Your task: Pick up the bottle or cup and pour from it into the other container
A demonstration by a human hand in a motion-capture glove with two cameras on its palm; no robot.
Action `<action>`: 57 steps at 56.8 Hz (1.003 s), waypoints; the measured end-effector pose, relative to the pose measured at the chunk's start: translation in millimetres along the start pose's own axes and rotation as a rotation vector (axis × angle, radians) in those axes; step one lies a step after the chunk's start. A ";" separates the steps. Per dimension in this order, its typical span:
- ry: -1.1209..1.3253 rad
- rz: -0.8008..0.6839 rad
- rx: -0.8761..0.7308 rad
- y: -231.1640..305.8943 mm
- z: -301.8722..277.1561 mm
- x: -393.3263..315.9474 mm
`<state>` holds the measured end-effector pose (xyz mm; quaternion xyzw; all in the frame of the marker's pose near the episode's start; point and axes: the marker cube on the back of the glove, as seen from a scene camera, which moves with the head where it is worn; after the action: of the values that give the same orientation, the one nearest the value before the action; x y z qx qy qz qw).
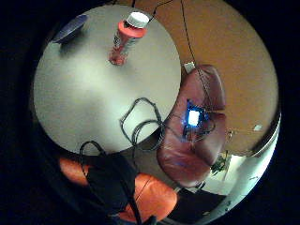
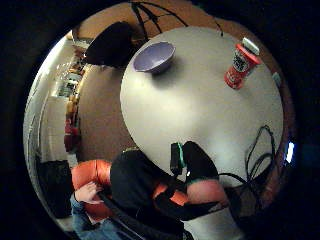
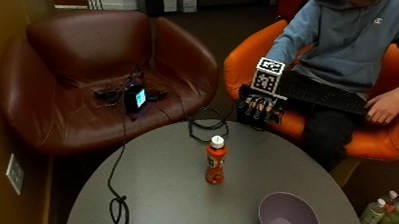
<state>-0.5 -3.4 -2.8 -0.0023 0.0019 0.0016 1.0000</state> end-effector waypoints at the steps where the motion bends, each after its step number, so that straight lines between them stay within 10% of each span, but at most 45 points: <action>1: 0.002 0.001 -0.002 -0.2 -0.5 -0.1; 57: -0.030 0.039 -0.075 -34.6 -56.3 92.8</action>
<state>92.2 -37.9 -59.2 -0.0397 -0.0132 0.0214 0.9989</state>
